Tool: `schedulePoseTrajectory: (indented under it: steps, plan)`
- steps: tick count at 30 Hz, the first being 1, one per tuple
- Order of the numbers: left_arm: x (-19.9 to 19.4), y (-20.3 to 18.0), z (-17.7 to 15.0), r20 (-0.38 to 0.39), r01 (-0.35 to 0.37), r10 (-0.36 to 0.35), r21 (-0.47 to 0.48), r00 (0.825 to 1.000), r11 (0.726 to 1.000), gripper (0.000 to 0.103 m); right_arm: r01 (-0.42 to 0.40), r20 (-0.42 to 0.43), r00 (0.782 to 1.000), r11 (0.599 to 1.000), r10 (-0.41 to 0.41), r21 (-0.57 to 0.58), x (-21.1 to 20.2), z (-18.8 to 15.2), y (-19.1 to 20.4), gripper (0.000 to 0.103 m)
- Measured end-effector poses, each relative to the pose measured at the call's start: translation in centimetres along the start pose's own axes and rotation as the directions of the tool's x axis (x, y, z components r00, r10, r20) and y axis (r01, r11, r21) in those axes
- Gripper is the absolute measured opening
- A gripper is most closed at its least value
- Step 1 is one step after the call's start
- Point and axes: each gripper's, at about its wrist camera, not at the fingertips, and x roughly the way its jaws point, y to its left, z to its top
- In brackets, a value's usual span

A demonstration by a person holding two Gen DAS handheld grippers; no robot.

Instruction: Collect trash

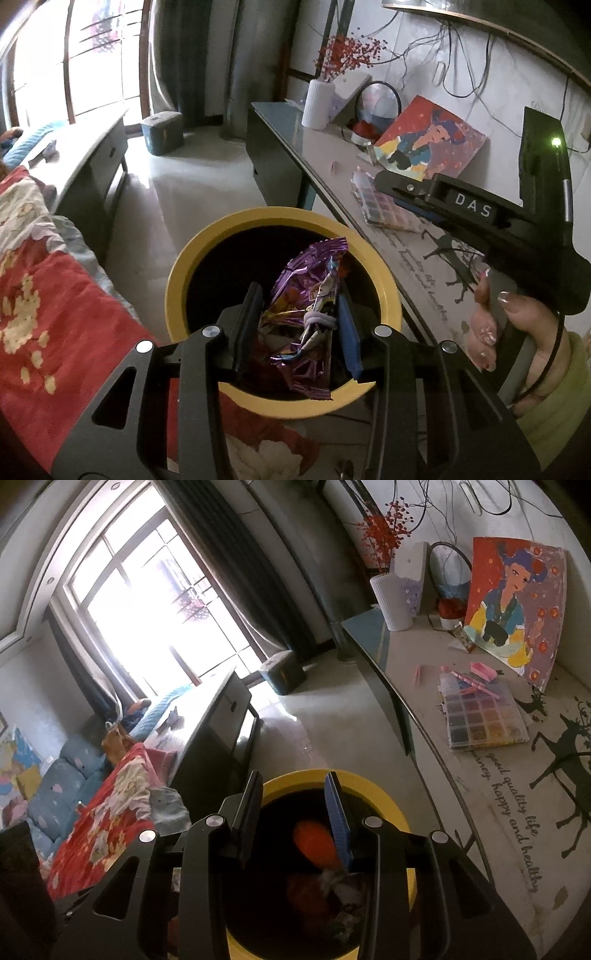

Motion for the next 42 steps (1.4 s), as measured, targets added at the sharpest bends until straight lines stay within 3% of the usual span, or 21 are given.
schedulePoseTrajectory:
  steps: [1, 3, 4, 7, 13, 16, 22, 42]
  plan:
    - [0.1, -0.1, 0.0, -0.003, 0.001, -0.001, 0.002, 1.000, 1.000, 0.035, -0.003, -0.004, 1.000, 1.000, 0.003, 0.004, 0.1, 0.0, -0.1, 0.035]
    - [0.3, -0.2, -0.1, -0.006, 0.002, -0.002, 0.002, 1.000, 1.000, 0.051, -0.002, -0.010, 1.000, 1.000, 0.002, 0.009, 0.2, -0.1, -0.2, 0.035]
    - [0.2, -0.2, -0.2, -0.010, 0.010, -0.010, 0.002, 1.000, 1.000, 0.053, 0.000, -0.013, 1.000, 1.000, 0.000, 0.007, 0.2, -0.1, -0.2, 0.038]
    - [0.1, -0.3, -0.2, -0.011, 0.005, -0.005, 0.005, 1.000, 1.000, 0.068, -0.004, -0.016, 1.000, 1.000, 0.004, 0.006, 0.0, 0.0, -0.1, 0.055]
    - [-1.1, -0.4, -0.1, 0.015, -0.006, 0.006, 0.008, 1.000, 1.000, 0.091, -0.003, -0.012, 1.000, 0.998, 0.002, -0.055, -1.5, 0.1, 0.9, 0.074]
    - [-1.8, -0.3, -0.1, 0.027, -0.031, 0.031, 0.005, 0.999, 1.000, 0.092, 0.008, -0.006, 1.000, 0.997, -0.008, -0.081, -2.5, 0.0, 1.2, 0.085]
    - [-3.5, 0.7, -0.7, 0.045, -0.075, 0.077, -0.030, 0.996, 0.997, 0.092, 0.008, 0.005, 1.000, 0.994, -0.008, -0.112, -4.3, 0.0, 1.8, 0.092]
    - [-11.8, 5.8, -3.2, 0.133, -0.188, 0.213, -0.175, 0.968, 0.966, 0.092, -0.023, 0.024, 0.999, 0.961, 0.031, -0.276, -8.4, -3.7, 9.4, 0.096]
